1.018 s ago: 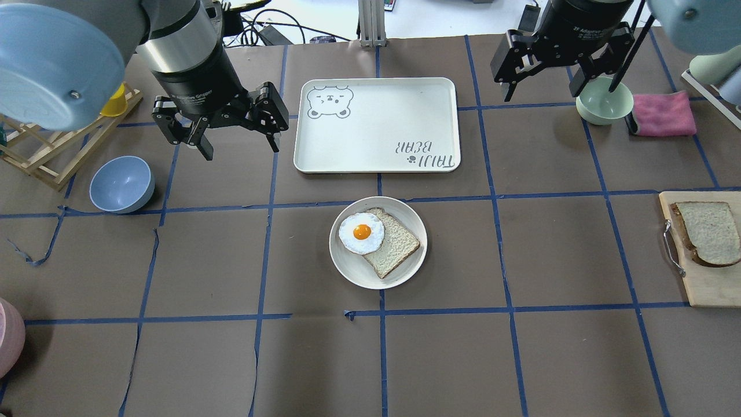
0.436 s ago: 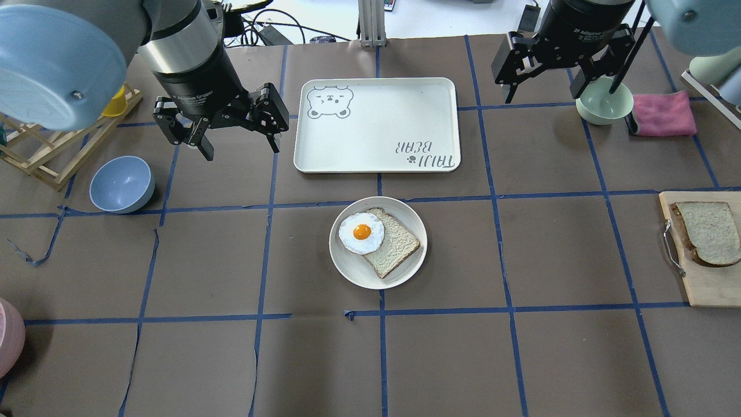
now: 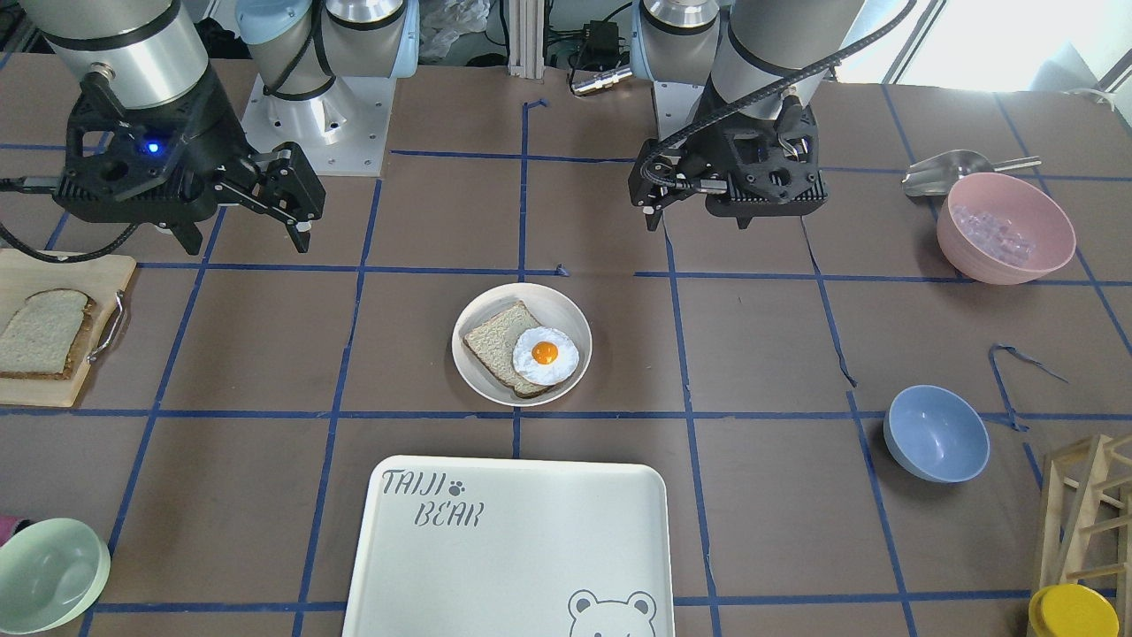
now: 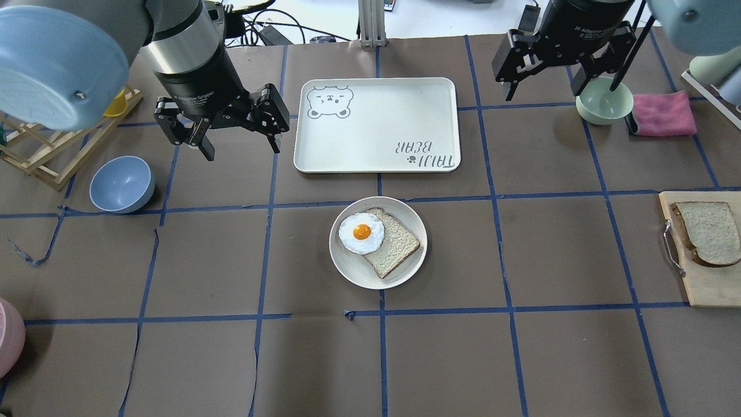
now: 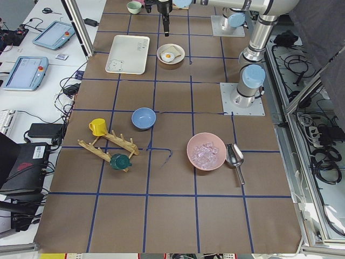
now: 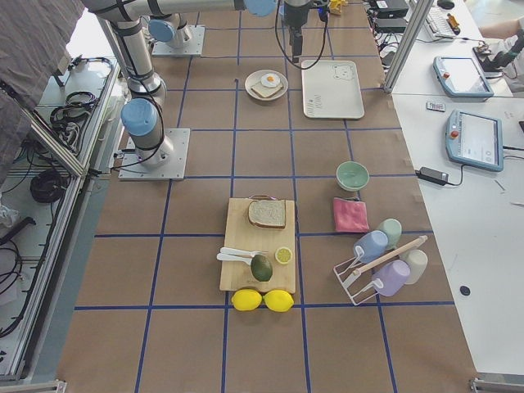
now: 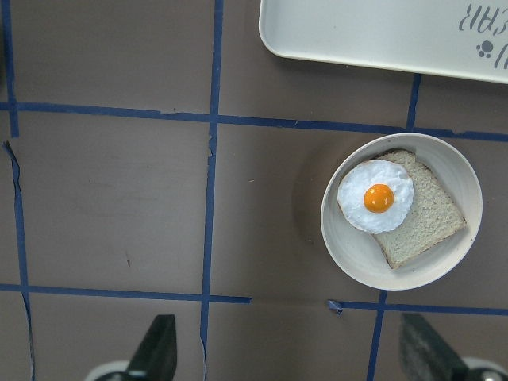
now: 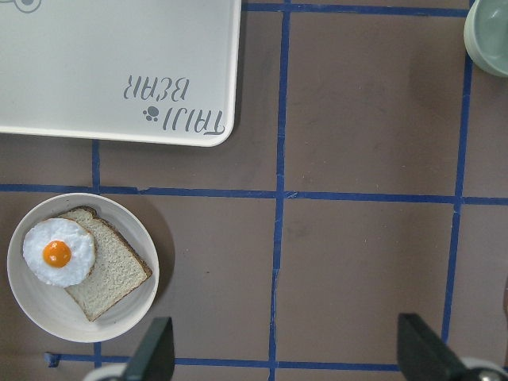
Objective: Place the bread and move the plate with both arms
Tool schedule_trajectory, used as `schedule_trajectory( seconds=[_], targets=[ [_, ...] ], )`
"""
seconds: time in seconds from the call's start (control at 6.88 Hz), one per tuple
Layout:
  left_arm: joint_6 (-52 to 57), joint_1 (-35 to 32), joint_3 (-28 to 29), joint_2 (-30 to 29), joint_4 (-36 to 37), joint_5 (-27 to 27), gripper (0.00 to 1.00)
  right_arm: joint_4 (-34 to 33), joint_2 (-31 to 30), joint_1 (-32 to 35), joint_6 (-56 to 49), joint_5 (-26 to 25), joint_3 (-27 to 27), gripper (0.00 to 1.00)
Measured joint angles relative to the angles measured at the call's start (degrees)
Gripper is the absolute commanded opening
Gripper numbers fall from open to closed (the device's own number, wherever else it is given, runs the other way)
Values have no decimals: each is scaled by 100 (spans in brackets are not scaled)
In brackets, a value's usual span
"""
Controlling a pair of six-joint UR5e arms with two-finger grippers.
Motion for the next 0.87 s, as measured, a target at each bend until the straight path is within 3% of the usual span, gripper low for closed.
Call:
schedule_trajectory(
  seconds=[0.58, 0.87],
  targets=[
    [10, 8, 3, -11, 6, 2, 100, 80, 0, -25, -31, -34, 20, 100],
    [11, 9, 7, -12, 6, 0, 100, 346, 5, -71, -161, -399, 24, 100]
  ],
)
